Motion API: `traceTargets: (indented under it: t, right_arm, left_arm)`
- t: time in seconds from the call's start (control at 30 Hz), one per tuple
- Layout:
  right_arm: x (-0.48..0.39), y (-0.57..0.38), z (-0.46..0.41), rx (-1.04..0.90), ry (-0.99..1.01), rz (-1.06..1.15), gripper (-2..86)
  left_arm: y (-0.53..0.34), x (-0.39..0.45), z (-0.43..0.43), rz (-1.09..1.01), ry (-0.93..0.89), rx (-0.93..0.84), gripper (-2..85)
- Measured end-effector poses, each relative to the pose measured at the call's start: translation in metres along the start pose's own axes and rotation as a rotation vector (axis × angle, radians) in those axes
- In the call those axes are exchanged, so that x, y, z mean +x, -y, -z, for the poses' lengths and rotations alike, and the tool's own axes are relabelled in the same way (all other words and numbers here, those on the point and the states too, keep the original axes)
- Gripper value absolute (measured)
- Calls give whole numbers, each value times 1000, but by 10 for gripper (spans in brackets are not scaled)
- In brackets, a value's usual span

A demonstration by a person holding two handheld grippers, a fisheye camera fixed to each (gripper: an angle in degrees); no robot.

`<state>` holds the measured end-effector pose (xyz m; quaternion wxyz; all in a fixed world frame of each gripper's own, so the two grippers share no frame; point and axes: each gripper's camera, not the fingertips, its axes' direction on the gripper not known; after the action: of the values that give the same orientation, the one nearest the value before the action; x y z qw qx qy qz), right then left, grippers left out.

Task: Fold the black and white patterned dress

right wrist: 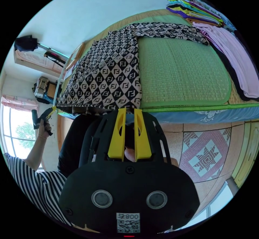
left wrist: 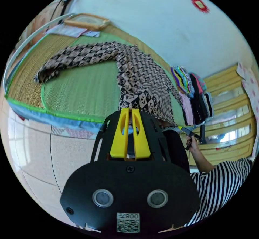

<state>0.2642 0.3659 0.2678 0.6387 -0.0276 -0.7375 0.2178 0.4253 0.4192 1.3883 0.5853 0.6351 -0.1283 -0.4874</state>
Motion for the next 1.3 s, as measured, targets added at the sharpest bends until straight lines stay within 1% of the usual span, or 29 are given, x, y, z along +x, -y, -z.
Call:
traceTargets:
  t: [0.07,0.13,0.23,0.3,0.37,0.47,0.6,0.73,0.83,0.9,0.97,1.0,1.07,1.1,1.2,1.27,1.3]
  right_arm:
    - [1,-3,3,8,0,-7,64]
    - [4,-5,8,20,5,-16,65]
    - [9,-6,15,37,5,-26,71]
    - [9,2,12,35,16,-26,76]
    - [7,10,5,25,-19,-23,79]
    - [6,21,-13,-29,-9,-28,82]
    - [2,27,-35,-106,-66,-19,64]
    - [7,37,-31,-159,-89,12,38]
    - [21,43,8,-101,-19,31,27]
    - [38,45,37,-67,19,31,24]
    - [54,44,43,-69,4,15,24]
    - [66,43,36,-90,0,-6,24]
    - [83,41,19,-128,4,-42,25]
    - [93,39,8,-154,9,-66,25]
    - [107,37,-5,-156,35,-101,26]
    - [113,39,-8,-155,43,-110,26]
    - [117,40,-10,-154,56,-114,26]
  left_arm:
    - [-12,-31,-8,95,-3,-52,18]
    - [-20,-46,-10,147,-20,-65,17]
    - [-27,-58,-13,163,-13,-92,17]
    - [-27,-60,-14,159,-3,-103,17]
    - [-25,-63,-13,154,8,-115,16]
    - [-23,-65,-11,136,15,-125,16]
    - [-20,-67,-9,116,15,-141,16]
    - [-17,-67,1,96,-18,-121,15]
    - [-16,-63,14,53,-56,-80,14]
    - [-15,-59,11,10,-36,-106,12]
    - [-16,-59,-13,-21,20,-222,9]
    - [-17,-60,-21,-31,40,-256,8]
    - [-22,-65,-42,-11,161,-349,6]
    - [-23,-66,-44,-7,162,-359,6]
    - [-20,-70,-35,18,133,-303,11]
    - [-7,-67,-21,-8,98,-209,25]
    - [-2,-65,-20,-16,91,-192,31]
